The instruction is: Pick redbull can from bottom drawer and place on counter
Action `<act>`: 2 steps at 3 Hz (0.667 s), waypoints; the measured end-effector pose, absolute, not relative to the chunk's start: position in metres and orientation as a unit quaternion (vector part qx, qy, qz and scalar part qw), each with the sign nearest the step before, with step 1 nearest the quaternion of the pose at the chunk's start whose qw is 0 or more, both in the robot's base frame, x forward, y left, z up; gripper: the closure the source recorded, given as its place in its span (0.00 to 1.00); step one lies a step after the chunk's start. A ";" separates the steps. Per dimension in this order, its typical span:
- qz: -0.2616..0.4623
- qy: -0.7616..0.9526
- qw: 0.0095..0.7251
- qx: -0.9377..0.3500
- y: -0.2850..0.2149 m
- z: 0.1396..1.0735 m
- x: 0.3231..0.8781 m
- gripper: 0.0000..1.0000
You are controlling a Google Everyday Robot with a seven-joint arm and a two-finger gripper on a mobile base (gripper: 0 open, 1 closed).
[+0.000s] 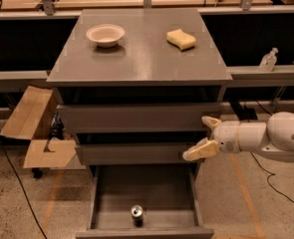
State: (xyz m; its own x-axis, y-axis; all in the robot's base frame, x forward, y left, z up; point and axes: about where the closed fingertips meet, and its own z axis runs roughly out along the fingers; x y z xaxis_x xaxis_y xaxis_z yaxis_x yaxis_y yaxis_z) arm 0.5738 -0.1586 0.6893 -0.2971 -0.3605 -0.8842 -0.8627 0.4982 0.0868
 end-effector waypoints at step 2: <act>0.273 0.761 0.409 -0.422 -0.156 0.678 0.568 0.00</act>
Offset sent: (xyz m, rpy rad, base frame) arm -0.0171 -0.0014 -0.0218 -0.1774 0.0348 0.0159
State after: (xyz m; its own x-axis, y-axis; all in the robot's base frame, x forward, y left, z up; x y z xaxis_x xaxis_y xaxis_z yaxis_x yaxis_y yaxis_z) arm 0.5678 -0.1560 0.6777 -0.3081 -0.4192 -0.8540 -0.8665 0.4943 0.0700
